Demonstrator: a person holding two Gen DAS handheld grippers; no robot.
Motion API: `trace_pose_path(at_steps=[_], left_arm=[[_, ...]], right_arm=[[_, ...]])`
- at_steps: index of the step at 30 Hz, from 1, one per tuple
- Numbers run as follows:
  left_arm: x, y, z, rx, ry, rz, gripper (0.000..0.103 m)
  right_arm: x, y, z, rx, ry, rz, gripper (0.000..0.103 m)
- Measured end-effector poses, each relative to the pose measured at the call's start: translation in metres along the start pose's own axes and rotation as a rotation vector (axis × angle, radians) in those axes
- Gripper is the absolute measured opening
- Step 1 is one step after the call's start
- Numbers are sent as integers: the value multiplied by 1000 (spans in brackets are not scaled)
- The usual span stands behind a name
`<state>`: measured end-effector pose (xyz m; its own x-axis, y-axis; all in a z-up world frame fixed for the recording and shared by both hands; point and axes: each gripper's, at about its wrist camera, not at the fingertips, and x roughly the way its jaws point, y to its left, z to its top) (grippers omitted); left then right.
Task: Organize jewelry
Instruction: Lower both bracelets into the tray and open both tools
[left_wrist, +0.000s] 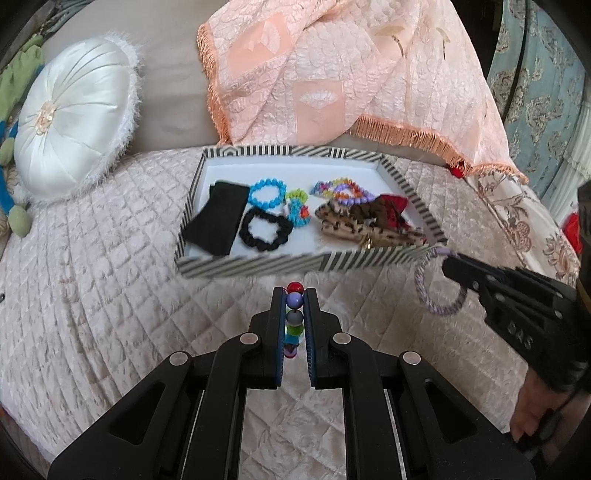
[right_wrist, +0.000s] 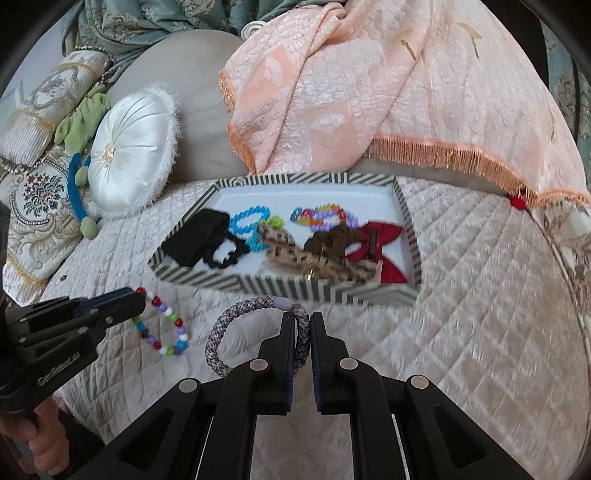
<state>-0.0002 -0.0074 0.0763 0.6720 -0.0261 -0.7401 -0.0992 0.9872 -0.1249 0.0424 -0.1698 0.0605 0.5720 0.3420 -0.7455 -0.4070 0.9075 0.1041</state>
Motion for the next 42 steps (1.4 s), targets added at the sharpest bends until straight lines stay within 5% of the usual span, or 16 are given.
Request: trace_pose_path(at_steps=[10, 18, 23, 35, 38, 40, 42], left_arm=[[7, -4, 72, -2, -32, -28, 8], [77, -12, 125, -82, 18, -89, 8], [126, -9, 130, -142, 71, -124, 8], [164, 5, 108, -102, 142, 50, 8], [162, 7, 107, -100, 147, 61, 15], [159, 8, 107, -109, 143, 64, 27], [151, 9, 109, -122, 129, 58, 50]], right_arm=[[32, -21, 69, 27, -22, -23, 7], [91, -51, 78, 128, 28, 15, 7], [121, -61, 83, 170, 51, 11, 7], [152, -54, 81, 141, 99, -18, 11], [150, -58, 79, 149, 100, -26, 39], [146, -65, 77, 170, 97, -3, 38], [140, -69, 78, 189, 85, 3, 38]])
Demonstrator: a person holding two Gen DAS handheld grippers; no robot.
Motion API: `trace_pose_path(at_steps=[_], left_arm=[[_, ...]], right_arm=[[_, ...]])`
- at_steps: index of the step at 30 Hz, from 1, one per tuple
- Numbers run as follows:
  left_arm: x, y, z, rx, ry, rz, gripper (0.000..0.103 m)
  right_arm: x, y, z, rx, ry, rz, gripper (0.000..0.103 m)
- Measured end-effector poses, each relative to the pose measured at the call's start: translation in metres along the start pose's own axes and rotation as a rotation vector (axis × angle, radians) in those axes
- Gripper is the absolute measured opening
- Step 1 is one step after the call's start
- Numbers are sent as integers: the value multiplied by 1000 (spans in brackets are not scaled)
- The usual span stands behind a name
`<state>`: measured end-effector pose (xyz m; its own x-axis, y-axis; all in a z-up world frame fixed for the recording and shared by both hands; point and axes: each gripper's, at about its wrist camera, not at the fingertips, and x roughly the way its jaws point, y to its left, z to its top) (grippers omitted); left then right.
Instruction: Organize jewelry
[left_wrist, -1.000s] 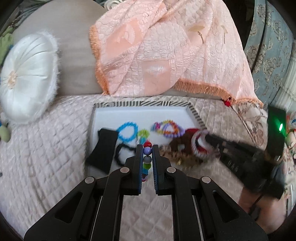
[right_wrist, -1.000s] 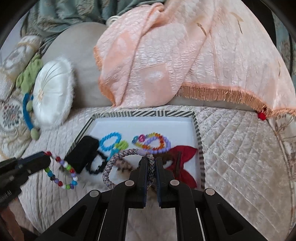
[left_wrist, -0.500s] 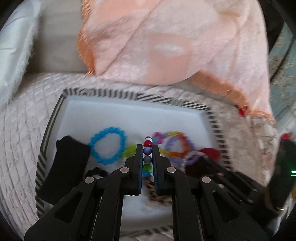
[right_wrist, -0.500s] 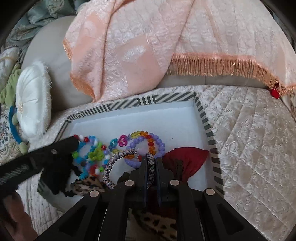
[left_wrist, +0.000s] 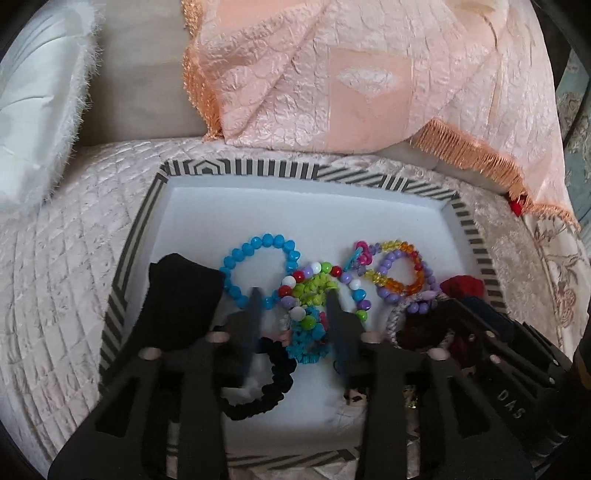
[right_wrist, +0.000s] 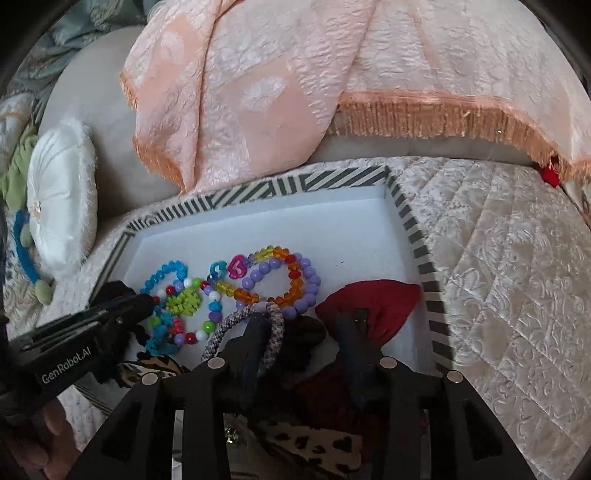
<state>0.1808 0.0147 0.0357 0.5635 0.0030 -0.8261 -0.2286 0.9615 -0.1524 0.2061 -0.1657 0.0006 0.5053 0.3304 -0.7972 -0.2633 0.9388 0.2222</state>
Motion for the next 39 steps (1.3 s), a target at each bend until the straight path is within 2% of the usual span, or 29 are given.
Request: trace_pose_path(at_steps=[4, 6, 9, 10, 14, 16, 17, 18, 20, 22, 24, 28, 30, 33, 36, 39], left_arm=[[-29, 2, 4, -28, -83, -29, 69], [-50, 5, 4, -34, -156, -39, 85], [-73, 6, -1, 3, -159, 8, 99], [-80, 6, -5, 16, -158, 37, 100], [-120, 9, -38, 72, -246, 142, 100], [-137, 10, -57, 110, -268, 163, 100], [-148, 11, -69, 125, -290, 174, 100], [-156, 13, -80, 133, -308, 192, 100], [-167, 16, -94, 121, -321, 198, 100], [-175, 23, -104, 86, -317, 134, 102], [-178, 27, -108, 60, -311, 101, 102], [-170, 23, -108, 38, -264, 62, 102], [-164, 17, -108, 43, -244, 60, 102], [-151, 12, -110, 48, -189, 100, 102], [-141, 12, -110, 31, -135, 57, 102], [-140, 10, -108, 20, -134, 40, 102]], right_arm=[[-26, -1, 5, 4, -51, -12, 38], [-40, 0, 6, -2, -70, -17, 38], [-65, 4, 0, -24, -83, -39, 38], [-75, 7, -6, -32, -83, -40, 38], [-106, 17, -30, -44, -74, -10, 42], [-121, 27, -46, -84, -66, 16, 63], [-127, 31, -54, -104, -69, 12, 81], [-136, 38, -69, -136, -92, -5, 89], [-146, 46, -87, -183, -103, -26, 90], [-152, 53, -103, -224, -97, -45, 90], [-156, 54, -111, -226, -110, -55, 90], [-161, 48, -112, -206, -139, -69, 90], [-154, 43, -111, -191, -106, -89, 90], [-144, 38, -109, -165, -68, -142, 90], [-141, 38, -107, -157, -61, -141, 90], [-137, 45, -108, -186, -57, -159, 90]])
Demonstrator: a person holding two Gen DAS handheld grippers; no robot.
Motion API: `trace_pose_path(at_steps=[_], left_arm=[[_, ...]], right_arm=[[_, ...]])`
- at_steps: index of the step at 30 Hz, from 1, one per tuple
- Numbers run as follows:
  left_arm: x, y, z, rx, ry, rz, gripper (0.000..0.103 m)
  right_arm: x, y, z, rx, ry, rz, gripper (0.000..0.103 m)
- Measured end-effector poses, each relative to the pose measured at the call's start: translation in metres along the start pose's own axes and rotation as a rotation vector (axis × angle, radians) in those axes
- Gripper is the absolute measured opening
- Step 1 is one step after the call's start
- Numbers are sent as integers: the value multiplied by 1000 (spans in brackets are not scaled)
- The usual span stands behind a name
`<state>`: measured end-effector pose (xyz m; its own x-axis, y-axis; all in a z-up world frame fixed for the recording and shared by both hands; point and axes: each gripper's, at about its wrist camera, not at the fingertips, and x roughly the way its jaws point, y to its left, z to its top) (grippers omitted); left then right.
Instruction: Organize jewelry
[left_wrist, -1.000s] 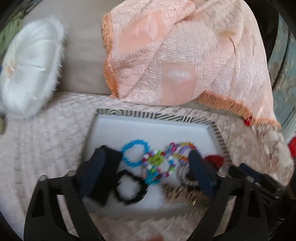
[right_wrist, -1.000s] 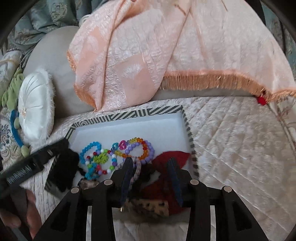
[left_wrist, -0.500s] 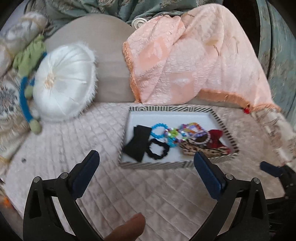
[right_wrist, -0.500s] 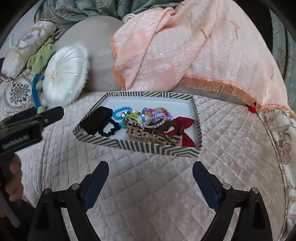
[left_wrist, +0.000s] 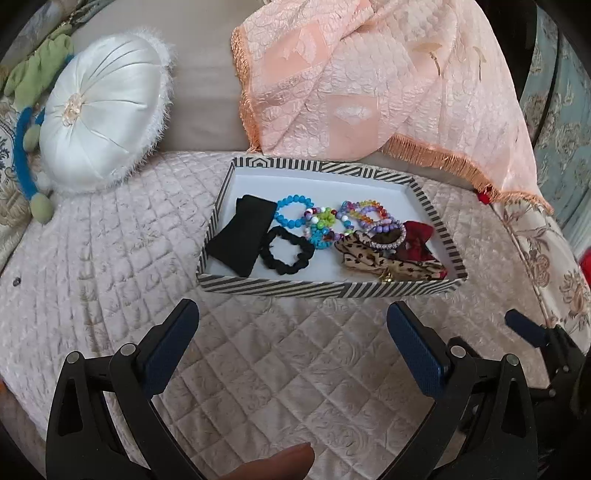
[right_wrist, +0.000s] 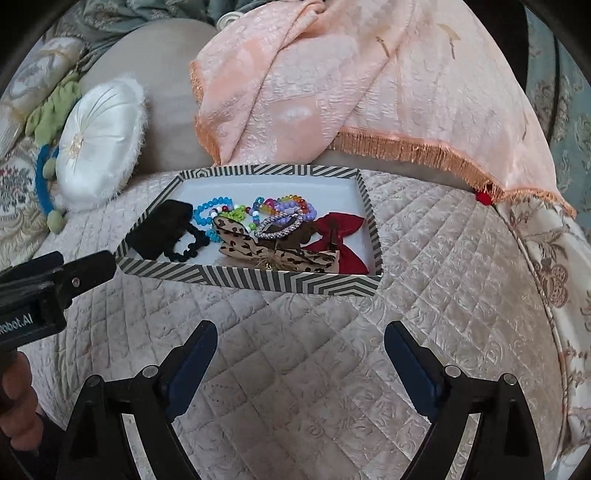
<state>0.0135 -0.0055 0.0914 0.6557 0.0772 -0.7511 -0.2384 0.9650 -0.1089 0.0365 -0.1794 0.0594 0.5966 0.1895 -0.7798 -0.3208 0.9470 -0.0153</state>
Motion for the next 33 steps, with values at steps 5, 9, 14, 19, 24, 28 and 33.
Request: trace_pose_path(at_steps=[5, 9, 14, 19, 24, 28, 33], left_arm=[[6, -2, 0, 6, 18, 21, 102], [7, -1, 0, 6, 16, 25, 102], [7, -4, -2, 21, 9, 29, 102], [8, -5, -3, 25, 10, 36, 102], [8, -6, -4, 37, 11, 43, 102], [7, -9, -4, 47, 6, 44, 102], [7, -10, -4, 55, 4, 46, 102]], right_arm=[[2, 10, 2, -27, -5, -13, 90], [2, 11, 3, -23, -10, -15, 90], [2, 9, 4, -13, -12, -18, 90], [1, 8, 3, -15, -12, -21, 90], [1, 7, 3, -12, -12, -21, 90], [0, 7, 3, -13, -13, -22, 90], [0, 6, 3, -9, -16, -24, 90]])
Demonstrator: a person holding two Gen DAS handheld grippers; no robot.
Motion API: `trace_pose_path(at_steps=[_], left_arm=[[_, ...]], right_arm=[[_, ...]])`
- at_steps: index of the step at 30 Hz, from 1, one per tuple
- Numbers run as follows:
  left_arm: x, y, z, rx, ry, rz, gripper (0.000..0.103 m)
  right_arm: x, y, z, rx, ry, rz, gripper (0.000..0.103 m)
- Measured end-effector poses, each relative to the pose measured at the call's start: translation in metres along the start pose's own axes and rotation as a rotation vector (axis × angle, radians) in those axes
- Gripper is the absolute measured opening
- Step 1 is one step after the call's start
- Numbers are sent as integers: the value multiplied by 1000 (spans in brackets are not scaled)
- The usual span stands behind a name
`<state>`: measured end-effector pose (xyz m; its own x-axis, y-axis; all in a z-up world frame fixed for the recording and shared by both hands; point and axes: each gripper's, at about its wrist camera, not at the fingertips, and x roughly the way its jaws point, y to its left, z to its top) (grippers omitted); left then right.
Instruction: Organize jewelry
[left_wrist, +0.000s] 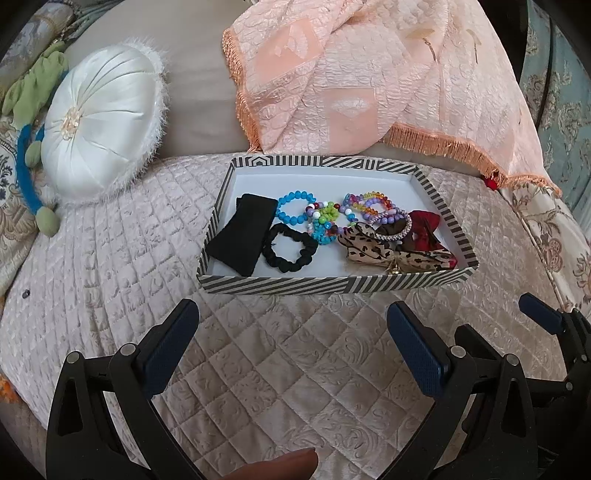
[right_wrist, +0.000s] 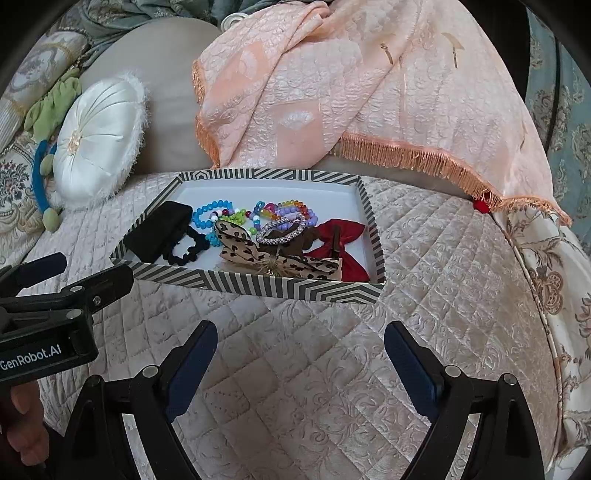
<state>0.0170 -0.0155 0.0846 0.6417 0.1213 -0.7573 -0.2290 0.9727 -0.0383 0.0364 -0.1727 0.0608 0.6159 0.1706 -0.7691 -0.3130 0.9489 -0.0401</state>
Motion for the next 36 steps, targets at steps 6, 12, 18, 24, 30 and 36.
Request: trace_pose_path(at_steps=[6, 12, 18, 24, 30, 36], left_arm=[[-1, -1, 0, 8, -6, 1, 102], [-1, 0, 0, 5, -5, 1, 102], [-2, 0, 0, 6, -8, 1, 102], [-2, 0, 0, 5, -7, -1, 102], [-3, -1, 0, 4, -8, 3, 102], [-3, -1, -1, 3, -7, 2, 102]], right_arm=[[0, -1, 0, 2, -4, -3, 90], [0, -1, 0, 3, -5, -3, 90], [0, -2, 0, 3, -5, -3, 90], [0, -2, 0, 1, -3, -6, 90], [1, -2, 0, -1, -4, -7, 90], [1, -2, 0, 0, -3, -6, 90]])
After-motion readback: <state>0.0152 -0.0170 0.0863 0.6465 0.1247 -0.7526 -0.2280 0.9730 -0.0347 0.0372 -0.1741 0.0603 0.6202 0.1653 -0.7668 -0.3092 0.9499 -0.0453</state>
